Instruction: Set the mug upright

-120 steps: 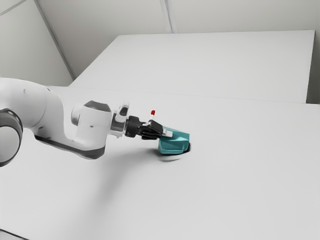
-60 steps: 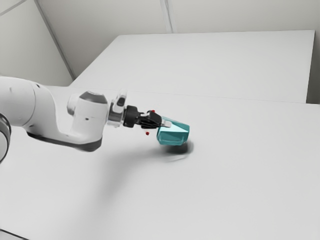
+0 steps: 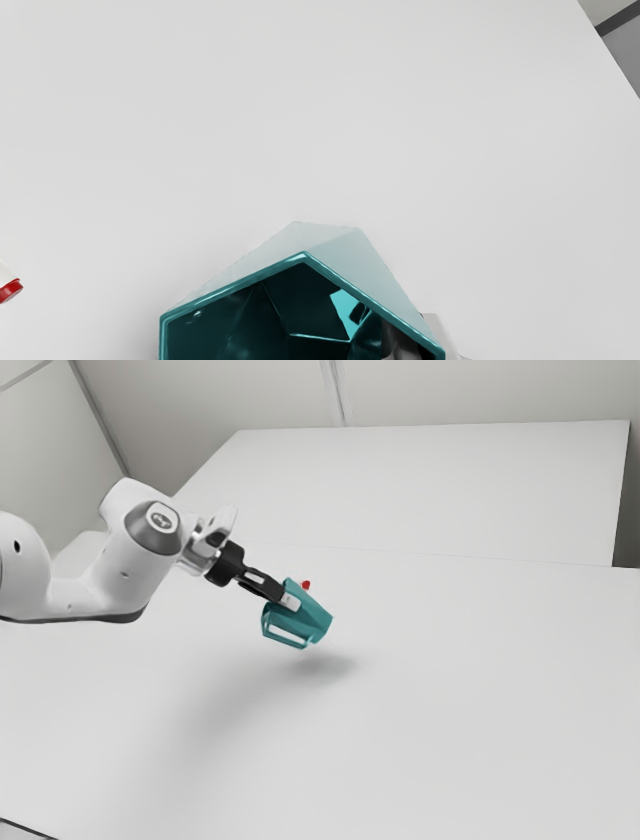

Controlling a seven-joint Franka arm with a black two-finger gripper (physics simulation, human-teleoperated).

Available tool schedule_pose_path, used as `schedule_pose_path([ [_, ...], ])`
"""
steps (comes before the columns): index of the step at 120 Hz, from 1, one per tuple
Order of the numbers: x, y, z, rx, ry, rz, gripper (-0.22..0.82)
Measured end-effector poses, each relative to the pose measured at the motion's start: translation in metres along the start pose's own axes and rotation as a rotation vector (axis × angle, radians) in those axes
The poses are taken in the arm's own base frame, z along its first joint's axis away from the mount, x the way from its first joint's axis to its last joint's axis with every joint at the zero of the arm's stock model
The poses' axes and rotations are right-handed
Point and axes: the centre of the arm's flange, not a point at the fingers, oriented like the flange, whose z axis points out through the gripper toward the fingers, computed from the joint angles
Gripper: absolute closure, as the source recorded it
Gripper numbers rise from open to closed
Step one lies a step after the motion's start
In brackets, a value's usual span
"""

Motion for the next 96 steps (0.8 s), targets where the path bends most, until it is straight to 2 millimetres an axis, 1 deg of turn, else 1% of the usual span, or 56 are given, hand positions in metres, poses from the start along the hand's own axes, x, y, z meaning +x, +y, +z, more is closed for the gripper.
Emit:
schedule_pose_path([
  [16, -0.008, -0.001, -0.01, 0.081, -0.098, 0.028, 0.77],
  [23, -0.009, 0.003, -0.015, 0.118, -0.133, 0.041, 0.76],
  [29, -0.011, 0.007, -0.015, 0.149, -0.171, 0.054, 0.77],
  [45, -0.018, 0.019, -0.01, 0.228, -0.272, 0.079, 0.78],
  [68, -0.027, 0.02, -0.009, 0.361, -0.378, 0.077, 0.78],
  [96, -0.041, 0.021, 0.004, 0.467, -0.442, 0.012, 0.79],
])
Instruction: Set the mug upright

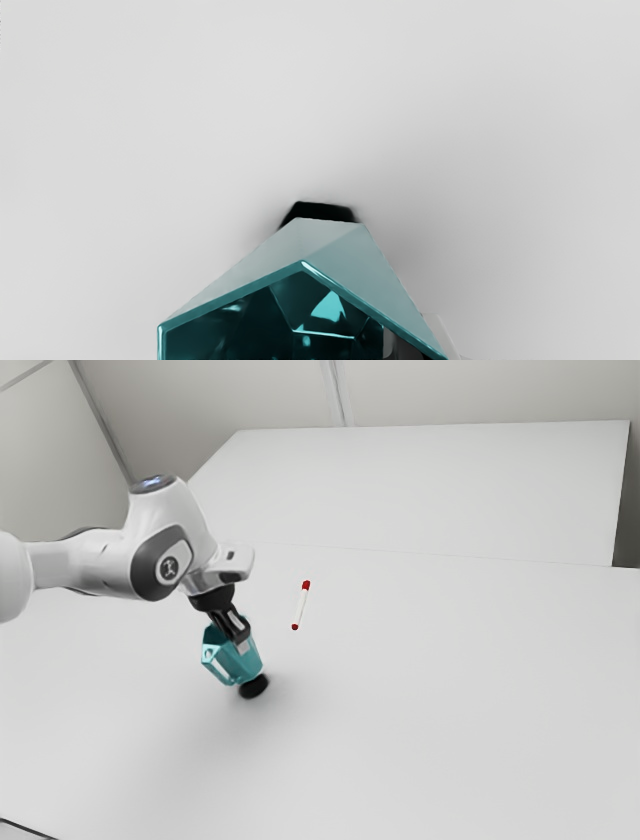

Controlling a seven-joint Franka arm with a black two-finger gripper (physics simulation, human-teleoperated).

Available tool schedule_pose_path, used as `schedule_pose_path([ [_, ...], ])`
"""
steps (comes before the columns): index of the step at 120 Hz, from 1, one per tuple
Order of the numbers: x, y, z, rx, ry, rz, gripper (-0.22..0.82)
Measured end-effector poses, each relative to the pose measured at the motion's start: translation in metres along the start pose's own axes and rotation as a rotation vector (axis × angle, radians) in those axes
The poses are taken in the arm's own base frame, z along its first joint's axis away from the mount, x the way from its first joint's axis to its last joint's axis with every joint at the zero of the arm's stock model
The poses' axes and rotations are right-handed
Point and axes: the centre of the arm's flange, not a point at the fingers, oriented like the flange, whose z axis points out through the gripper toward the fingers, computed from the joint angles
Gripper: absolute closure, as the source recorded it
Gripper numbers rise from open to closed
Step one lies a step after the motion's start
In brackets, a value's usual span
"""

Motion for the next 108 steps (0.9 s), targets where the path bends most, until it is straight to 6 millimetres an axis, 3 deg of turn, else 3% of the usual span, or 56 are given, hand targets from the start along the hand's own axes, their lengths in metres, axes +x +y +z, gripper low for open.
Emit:
schedule_pose_path([
  [108, 0.004, 0.01, 0.046, 0.085, -0.016, -0.264, 0.79],
])
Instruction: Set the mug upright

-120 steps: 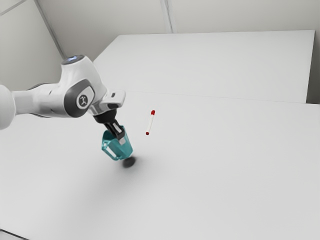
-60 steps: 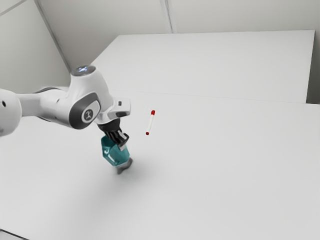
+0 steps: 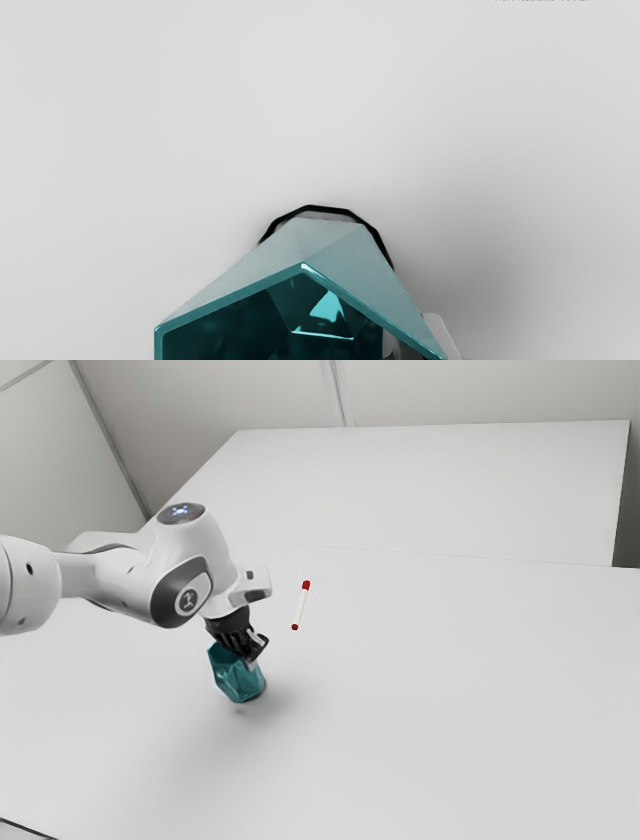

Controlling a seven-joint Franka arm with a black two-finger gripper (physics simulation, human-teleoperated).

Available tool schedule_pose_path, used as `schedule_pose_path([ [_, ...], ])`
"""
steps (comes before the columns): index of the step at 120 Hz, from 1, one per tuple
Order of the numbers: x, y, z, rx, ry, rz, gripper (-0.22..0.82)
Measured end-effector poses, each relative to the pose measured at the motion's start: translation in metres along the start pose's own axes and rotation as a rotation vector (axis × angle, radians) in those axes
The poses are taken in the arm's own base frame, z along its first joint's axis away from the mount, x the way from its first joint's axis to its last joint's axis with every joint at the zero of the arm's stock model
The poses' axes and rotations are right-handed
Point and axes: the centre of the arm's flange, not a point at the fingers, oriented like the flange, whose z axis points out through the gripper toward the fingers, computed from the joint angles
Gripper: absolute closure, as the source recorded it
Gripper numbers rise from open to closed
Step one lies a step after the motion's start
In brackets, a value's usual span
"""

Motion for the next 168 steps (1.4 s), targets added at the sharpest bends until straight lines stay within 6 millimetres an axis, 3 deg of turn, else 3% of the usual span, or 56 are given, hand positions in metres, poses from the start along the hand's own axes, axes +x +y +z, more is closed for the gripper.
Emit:
schedule_pose_path([
  [31, 0.002, 0.001, 0.003, -0.001, 0.007, -0.039, 0.76],
  [79, 0.004, 0.003, -0.014, -0.023, 0.049, -0.08, 0.25],
  [100, 0.007, 0.002, -0.028, -0.023, 0.075, -0.086, 0.12],
  [122, 0.027, 0.008, -0.07, -0.049, 0.085, -0.096, 0.06],
  [168, 0.067, -0.002, -0.157, -0.11, 0.008, -0.127, 0.02],
])
